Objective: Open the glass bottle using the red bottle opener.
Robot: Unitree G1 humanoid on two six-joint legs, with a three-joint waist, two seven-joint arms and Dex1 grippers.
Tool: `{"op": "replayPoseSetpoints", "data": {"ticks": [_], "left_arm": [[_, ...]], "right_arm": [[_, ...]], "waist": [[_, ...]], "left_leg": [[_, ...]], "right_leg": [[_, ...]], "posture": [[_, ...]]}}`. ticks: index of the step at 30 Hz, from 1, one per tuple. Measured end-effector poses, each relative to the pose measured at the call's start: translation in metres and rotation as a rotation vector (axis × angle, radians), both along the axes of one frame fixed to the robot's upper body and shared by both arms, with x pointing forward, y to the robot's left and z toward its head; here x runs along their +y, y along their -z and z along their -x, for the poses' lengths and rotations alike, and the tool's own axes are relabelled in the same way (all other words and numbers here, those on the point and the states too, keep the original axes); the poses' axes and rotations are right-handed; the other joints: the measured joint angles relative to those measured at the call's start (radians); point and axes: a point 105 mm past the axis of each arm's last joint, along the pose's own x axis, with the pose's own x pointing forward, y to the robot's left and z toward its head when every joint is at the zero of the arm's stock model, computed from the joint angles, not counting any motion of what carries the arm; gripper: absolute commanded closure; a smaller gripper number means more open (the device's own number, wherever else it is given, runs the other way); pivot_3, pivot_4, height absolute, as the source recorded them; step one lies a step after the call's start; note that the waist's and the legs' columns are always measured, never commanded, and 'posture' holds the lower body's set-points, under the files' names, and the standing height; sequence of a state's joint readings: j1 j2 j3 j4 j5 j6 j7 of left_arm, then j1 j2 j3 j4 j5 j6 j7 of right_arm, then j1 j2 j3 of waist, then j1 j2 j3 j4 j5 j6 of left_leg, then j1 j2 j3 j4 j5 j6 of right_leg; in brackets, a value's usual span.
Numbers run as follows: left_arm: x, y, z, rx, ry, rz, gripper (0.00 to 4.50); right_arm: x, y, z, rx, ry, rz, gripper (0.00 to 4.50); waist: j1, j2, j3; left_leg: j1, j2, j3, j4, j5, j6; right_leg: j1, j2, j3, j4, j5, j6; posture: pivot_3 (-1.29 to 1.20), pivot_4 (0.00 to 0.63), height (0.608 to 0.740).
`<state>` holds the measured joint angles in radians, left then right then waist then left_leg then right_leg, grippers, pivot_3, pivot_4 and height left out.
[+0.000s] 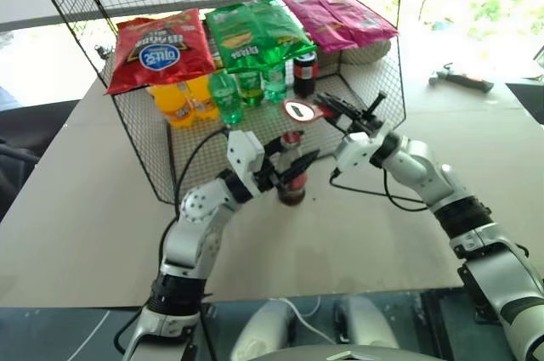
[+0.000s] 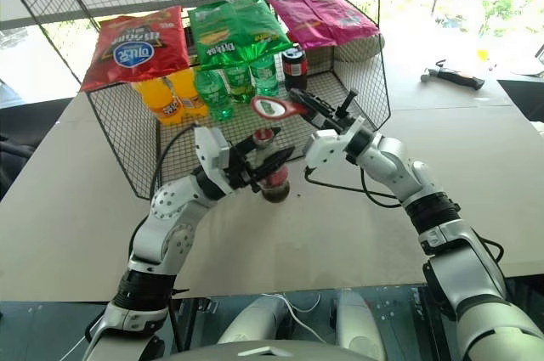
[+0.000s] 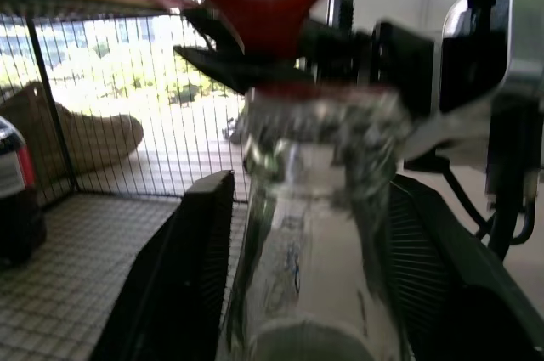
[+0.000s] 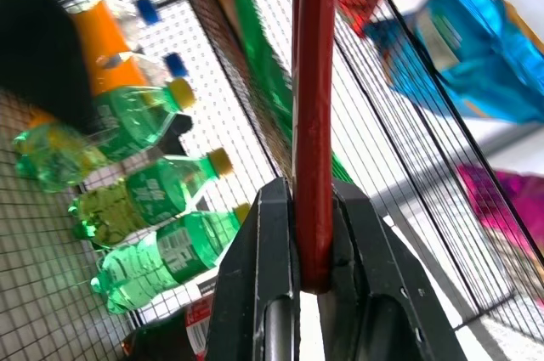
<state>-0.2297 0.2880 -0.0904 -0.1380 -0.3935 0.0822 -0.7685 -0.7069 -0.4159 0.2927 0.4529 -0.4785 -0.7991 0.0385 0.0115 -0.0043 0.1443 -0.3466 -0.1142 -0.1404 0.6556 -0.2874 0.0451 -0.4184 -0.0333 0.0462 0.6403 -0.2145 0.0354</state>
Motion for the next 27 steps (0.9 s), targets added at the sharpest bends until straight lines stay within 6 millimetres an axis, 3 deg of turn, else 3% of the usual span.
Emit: {"op": "replayPoseSetpoints", "data": {"ticks": [1,8,27], "left_arm": [[0.001,0.002,-0.001,0.006,-0.003,-0.001,0.03],[0.0,-0.002,-0.001,-0.004,-0.001,0.012,0.03],[0.0,-0.017,0.012,-0.056,0.033,0.039,0.03]], "right_arm": [[-0.003,0.002,-0.002,0.021,0.015,-0.017,4.5],[-0.011,0.0,-0.01,0.061,0.056,-0.07,4.5],[-0.017,0.008,-0.011,0.093,0.084,-0.064,4.5]], "waist": [[0.0,-0.002,0.002],[0.0,-0.003,0.003],[-0.001,-0.003,0.003]], "left_leg": [[-0.002,0.0,0.0,-0.001,0.0,0.0],[-0.02,0.0,0.003,-0.002,0.0,0.0],[-0.02,0.0,0.005,-0.002,0.0,0.0]], "right_leg": [[-0.003,0.0,0.0,0.0,0.0,0.0],[-0.022,0.0,0.0,0.0,0.0,0.0],[-0.023,0.0,0.0,0.001,0.0,0.0]], "posture": [[0.0,0.15,0.735],[0.0,0.15,0.735],[0.0,0.15,0.735]]}}
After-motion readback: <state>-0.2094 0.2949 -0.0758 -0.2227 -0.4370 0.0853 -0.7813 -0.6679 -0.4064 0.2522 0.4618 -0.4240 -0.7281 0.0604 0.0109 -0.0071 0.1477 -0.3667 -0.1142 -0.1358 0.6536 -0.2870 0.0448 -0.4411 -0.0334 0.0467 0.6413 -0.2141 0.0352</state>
